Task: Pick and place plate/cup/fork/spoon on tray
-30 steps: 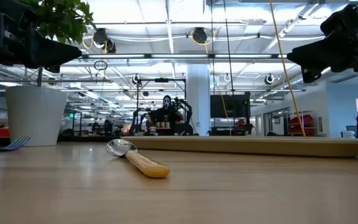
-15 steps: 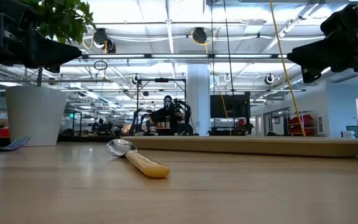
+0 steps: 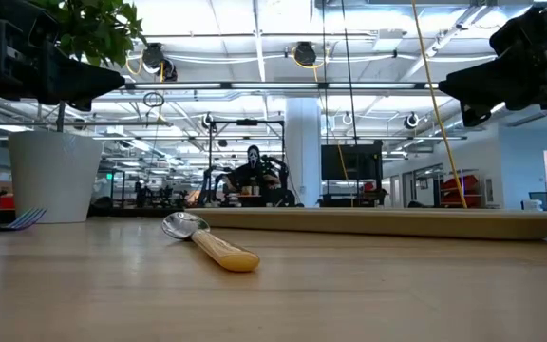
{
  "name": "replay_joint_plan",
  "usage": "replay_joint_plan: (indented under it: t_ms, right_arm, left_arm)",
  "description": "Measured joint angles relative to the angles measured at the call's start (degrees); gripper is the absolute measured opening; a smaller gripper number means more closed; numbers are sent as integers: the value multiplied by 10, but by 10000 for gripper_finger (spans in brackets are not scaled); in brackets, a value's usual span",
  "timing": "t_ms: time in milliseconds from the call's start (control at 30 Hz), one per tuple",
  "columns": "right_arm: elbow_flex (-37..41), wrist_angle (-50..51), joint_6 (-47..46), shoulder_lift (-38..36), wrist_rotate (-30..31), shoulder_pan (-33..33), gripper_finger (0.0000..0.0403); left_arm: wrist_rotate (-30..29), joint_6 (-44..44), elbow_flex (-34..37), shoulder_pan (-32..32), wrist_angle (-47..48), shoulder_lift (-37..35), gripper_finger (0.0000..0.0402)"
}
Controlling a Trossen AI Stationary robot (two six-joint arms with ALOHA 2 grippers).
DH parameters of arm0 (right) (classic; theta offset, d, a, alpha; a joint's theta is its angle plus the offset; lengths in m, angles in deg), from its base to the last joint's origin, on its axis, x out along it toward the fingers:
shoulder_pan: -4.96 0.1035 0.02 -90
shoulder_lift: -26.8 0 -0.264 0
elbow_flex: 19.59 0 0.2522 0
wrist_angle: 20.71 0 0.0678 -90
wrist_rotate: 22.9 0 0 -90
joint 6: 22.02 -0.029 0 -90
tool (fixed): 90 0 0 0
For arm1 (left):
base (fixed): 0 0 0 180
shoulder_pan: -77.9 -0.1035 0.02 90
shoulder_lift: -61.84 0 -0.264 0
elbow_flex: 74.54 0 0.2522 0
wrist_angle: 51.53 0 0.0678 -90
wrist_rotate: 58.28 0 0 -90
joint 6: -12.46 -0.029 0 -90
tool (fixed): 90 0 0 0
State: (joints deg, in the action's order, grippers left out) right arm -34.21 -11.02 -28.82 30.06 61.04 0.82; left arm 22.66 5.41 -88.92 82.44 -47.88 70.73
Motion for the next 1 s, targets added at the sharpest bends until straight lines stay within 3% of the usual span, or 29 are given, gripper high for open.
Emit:
replay_joint_plan:
  t_ms: [700, 1000]
  right_arm:
    - [0, -6, 4, 0, 0, 0, 70]
    - [0, -56, -80, 0, 0, 0, 70]
  left_arm:
    - [0, 0, 0, 0, 0, 0, 81]
    - [0, 0, 0, 0, 0, 0, 81]
